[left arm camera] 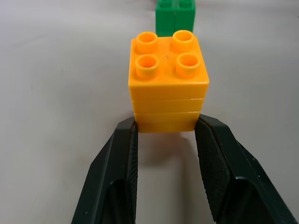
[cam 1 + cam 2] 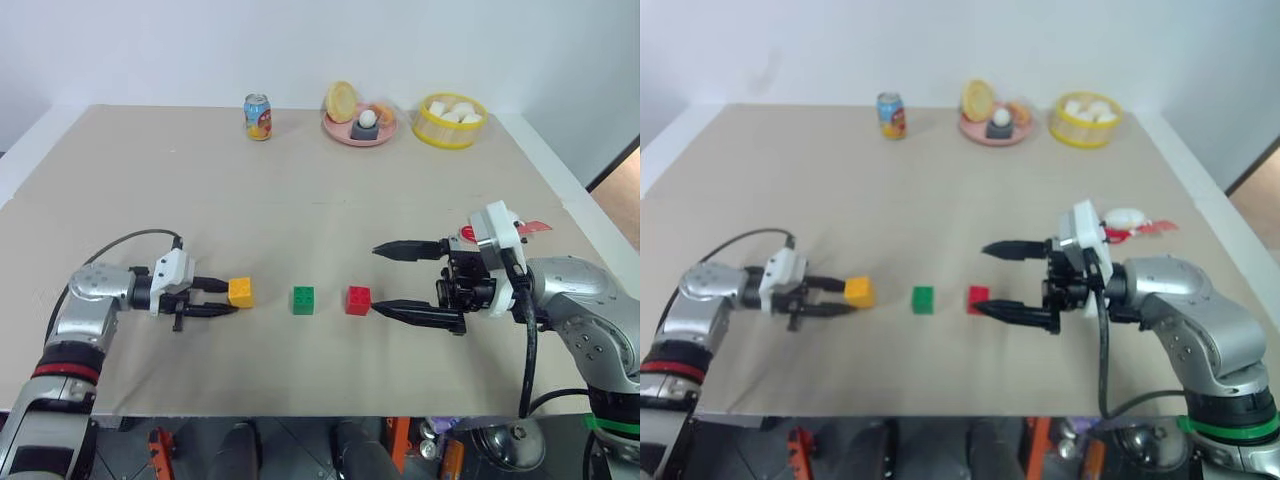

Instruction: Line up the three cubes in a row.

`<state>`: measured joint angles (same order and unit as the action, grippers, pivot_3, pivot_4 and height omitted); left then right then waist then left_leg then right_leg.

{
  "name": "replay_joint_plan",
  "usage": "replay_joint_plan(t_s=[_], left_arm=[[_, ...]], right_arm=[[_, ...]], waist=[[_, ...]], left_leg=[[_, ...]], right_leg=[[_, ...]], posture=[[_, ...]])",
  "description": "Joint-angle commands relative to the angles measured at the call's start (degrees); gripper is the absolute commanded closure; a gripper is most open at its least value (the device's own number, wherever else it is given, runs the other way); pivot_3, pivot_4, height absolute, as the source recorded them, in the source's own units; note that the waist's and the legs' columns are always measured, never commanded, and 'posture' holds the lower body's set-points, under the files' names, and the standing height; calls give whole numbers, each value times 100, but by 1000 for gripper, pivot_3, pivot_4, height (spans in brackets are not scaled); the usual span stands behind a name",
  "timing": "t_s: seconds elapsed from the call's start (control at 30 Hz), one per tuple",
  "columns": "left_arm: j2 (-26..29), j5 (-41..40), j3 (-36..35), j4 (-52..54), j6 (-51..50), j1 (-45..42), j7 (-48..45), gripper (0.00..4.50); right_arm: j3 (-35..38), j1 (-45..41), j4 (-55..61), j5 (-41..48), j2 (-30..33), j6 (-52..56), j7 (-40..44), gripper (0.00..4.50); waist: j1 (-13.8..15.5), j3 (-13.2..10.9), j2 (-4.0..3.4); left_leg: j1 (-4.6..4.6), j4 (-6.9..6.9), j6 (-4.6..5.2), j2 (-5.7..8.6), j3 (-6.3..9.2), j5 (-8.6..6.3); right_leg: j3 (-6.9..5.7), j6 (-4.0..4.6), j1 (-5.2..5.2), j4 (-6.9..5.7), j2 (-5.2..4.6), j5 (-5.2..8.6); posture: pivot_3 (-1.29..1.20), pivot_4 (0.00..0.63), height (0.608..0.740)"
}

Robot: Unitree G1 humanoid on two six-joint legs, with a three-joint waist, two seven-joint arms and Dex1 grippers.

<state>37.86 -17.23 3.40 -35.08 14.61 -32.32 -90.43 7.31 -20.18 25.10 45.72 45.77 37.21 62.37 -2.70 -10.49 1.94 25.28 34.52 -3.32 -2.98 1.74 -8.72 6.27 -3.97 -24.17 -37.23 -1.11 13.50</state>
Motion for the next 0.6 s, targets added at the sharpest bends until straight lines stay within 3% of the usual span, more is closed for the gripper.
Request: replay_joint_plan(t_s=[0.03, 0.23, 0.6], left_arm=[[-28, 45, 234, -268, 307, -154, -207, 3273], [-70, 60, 556, -725, 688, -352, -207, 3273], [-259, 211, 498, -1629, 1188, -835, -207, 3273]], right_arm=[[234, 24, 251, 154, 104, 4, -65, 0], [327, 133, 367, 253, 152, 46, -213, 0], [366, 200, 427, 318, 211, 69, -339, 0]], waist=[[-4, 0, 0], [-1, 0, 0], [-1, 0, 0]], left_leg=[[0, 0, 0, 0, 0, 0], [0, 1, 1, -1, 8, 1], [-8, 14, 44, -1, 3, 32]], right_leg=[[0, -1, 0, 0, 0, 0], [1, -23, 0, -10, 7, -10], [2, -5, 17, -11, 4, -36]], posture=[[0, 150, 740], [0, 150, 740], [0, 150, 740]])
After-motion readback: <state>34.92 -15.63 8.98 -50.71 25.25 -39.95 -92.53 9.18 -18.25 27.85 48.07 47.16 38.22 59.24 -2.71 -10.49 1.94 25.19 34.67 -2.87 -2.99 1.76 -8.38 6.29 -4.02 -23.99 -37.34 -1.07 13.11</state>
